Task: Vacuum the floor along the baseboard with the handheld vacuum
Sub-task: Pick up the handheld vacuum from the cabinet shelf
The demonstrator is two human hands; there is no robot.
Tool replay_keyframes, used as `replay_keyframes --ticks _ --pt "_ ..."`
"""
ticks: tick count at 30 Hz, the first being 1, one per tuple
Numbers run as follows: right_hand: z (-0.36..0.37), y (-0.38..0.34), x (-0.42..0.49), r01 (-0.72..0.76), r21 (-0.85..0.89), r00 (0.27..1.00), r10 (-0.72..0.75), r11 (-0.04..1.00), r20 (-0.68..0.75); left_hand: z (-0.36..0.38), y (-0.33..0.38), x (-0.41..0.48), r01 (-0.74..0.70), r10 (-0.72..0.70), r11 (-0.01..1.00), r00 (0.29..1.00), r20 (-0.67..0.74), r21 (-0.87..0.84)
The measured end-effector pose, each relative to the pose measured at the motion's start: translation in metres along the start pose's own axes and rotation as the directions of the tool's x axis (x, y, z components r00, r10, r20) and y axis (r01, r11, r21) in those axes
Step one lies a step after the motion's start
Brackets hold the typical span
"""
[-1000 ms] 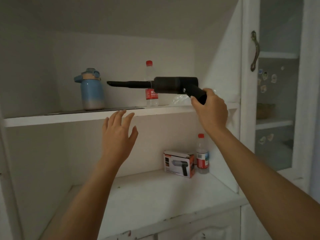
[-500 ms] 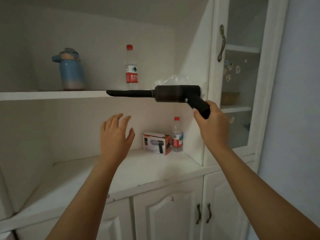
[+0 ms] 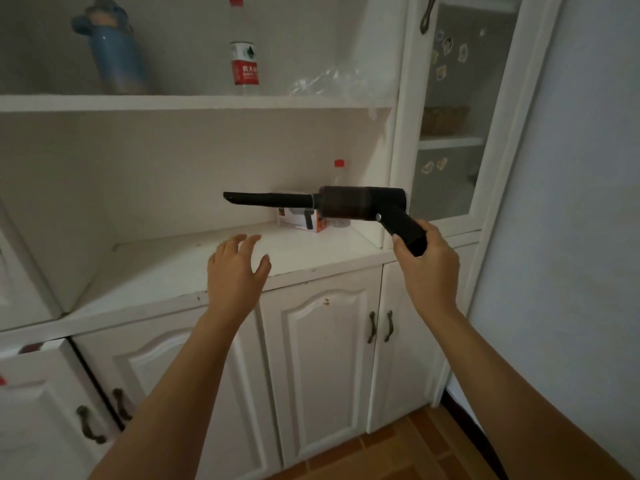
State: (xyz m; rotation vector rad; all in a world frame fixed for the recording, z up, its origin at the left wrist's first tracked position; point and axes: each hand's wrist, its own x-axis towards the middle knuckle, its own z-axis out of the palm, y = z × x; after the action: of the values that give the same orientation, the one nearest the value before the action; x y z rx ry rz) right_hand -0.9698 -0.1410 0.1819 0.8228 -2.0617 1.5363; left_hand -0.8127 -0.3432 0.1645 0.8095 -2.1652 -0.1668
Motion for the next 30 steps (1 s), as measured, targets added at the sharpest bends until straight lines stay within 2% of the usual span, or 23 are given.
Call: replay_keyframes --ticks 5,7,8,10,12,15,18,21,26,30 --pt "-0.001 0.008 -0.018 -0.023 -0.008 1.000 0.023 1.000 0.005 -0.001 0.007 -0.001 0.026 -0.023 0.998 0.998 0.061 -0.056" --pt "-0.001 0.009 -0.021 -0.028 -0.014 1.000 0.028 1.000 -0.009 -0.002 0.014 -0.001 0.095 -0.077 0.977 0.992 0.100 -0.189" --pt "-0.002 0.009 -0.023 -0.034 -0.012 0.999 0.034 0.999 -0.018 -0.003 0.018 0.000 0.182 -0.140 0.929 0.979 0.150 -0.321" --pt "-0.004 0.010 -0.026 -0.051 -0.009 0.998 0.051 0.999 -0.036 -0.006 0.028 0.003 0.385 -0.246 0.697 0.921 0.303 -0.605" --pt "-0.006 0.012 -0.028 -0.061 -0.016 0.997 0.060 0.998 -0.053 -0.006 0.037 0.006 0.494 -0.290 0.446 0.869 0.401 -0.747" --pt "-0.012 0.016 -0.030 -0.063 -0.021 0.997 0.062 0.998 -0.056 -0.006 0.046 0.013 0.535 -0.333 0.140 0.818 0.469 -0.834" --pt "-0.018 0.019 -0.033 -0.078 -0.024 0.995 0.077 0.997 -0.056 -0.001 0.054 0.018 0.537 -0.402 -0.035 0.765 0.504 -0.843" --pt "-0.023 0.020 -0.036 -0.116 0.012 0.992 0.116 0.993 -0.049 0.009 0.060 0.020 0.525 -0.425 -0.130 0.737 0.526 -0.841" --pt "-0.034 0.027 -0.038 -0.263 0.070 0.965 0.261 0.962 0.035 0.026 0.067 0.016 0.554 -0.404 -0.228 0.694 0.596 -0.800" --pt "-0.045 0.031 -0.030 -0.371 0.021 0.923 0.366 0.929 0.117 0.036 0.071 0.014 0.577 -0.366 -0.244 0.690 0.625 -0.779"
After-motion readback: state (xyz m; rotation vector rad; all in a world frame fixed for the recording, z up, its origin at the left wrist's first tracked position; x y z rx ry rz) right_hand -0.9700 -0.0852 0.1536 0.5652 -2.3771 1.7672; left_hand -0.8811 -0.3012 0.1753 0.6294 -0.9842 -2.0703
